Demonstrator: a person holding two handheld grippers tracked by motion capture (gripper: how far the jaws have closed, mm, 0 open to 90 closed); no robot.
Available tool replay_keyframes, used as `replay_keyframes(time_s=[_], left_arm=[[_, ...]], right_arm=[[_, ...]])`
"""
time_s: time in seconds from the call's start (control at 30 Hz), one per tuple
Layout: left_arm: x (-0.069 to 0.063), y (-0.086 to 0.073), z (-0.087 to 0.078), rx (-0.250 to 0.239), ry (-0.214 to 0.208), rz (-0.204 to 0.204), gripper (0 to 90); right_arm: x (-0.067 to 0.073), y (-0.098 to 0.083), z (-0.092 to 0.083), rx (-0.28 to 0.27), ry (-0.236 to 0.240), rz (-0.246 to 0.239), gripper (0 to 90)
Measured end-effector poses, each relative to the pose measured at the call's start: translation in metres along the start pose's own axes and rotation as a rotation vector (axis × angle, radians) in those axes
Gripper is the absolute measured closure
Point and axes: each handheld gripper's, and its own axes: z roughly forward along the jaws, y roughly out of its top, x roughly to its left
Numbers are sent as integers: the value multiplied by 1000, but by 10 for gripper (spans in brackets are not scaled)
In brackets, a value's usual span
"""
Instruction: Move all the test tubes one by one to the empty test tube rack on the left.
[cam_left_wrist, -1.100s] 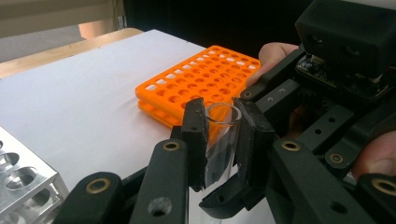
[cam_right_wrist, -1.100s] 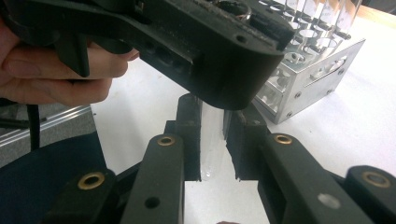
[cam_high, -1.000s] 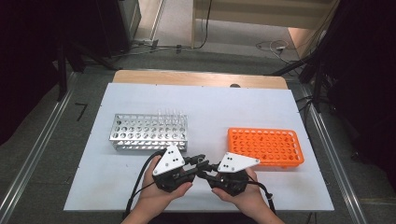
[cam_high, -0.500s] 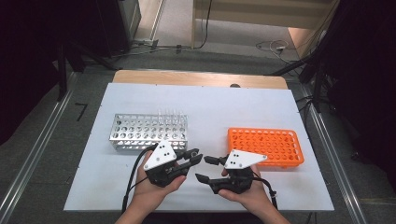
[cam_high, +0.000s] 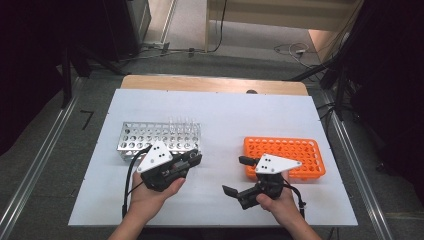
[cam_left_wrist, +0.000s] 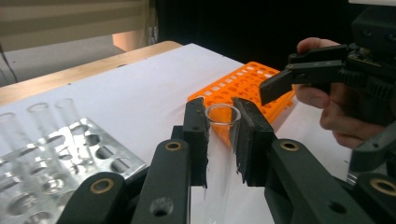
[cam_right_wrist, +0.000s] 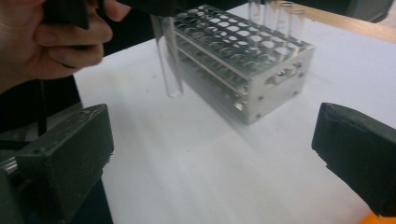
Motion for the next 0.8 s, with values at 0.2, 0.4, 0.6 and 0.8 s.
replay_keyframes(time_s=[0.2, 0.4, 0.6, 0.8], left_arm=[[14, 5, -8, -5, 36, -5, 764], [29, 10, -14, -5, 89, -1, 764], [47, 14, -17, -3, 130, -4, 764], [66, 22, -19, -5, 182, -11, 764]], right_arm=[[-13, -4, -11, -7, -38, 19, 0], [-27, -9, -22, -10, -73, 36, 0], [-39, -15, -32, -3, -116, 46, 0], [-49, -21, -41, 1, -147, 55, 0]])
